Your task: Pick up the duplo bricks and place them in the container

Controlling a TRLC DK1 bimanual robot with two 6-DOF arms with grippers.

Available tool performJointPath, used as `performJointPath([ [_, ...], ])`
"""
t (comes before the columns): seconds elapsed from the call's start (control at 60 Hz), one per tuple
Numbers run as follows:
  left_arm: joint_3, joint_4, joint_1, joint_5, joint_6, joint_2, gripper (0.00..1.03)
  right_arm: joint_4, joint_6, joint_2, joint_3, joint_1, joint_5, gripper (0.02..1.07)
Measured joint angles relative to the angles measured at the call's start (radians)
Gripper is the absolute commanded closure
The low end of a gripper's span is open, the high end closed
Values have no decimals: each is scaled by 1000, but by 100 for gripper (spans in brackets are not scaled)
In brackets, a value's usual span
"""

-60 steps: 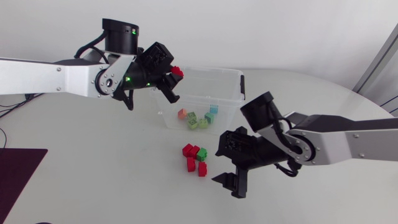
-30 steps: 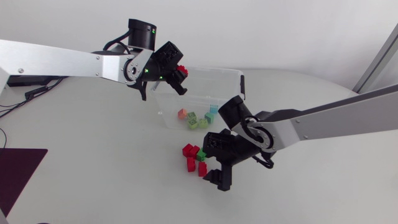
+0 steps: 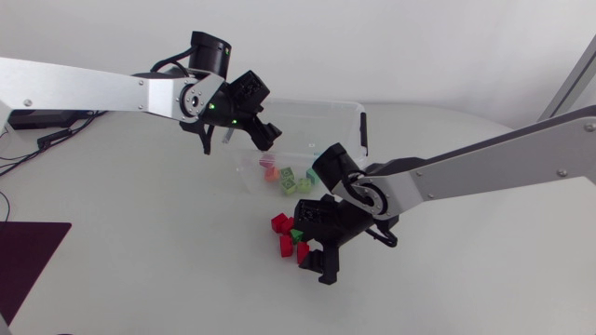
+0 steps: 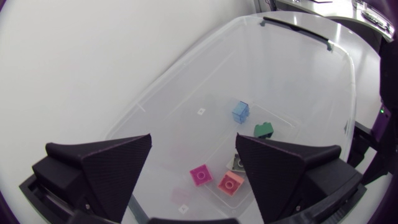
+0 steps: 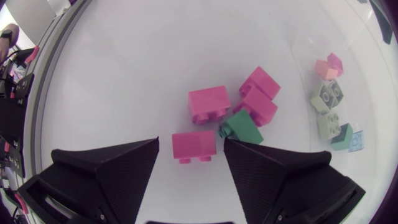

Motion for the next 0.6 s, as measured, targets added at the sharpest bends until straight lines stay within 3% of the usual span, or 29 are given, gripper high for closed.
performJointPath([
  [0.133,-150,32,-8,-19,54,-112,5,-17,0,25,0,1,2,69],
  [0.283,-381,226,-69,-154,132,-242,5,-18,0,25,0,13,4,93],
  [0.417,-566,401,-137,-283,216,-320,5,-18,1,16,-4,24,4,94],
  [0.6,-755,498,-212,-389,280,-399,5,-42,13,-66,-51,32,8,95],
])
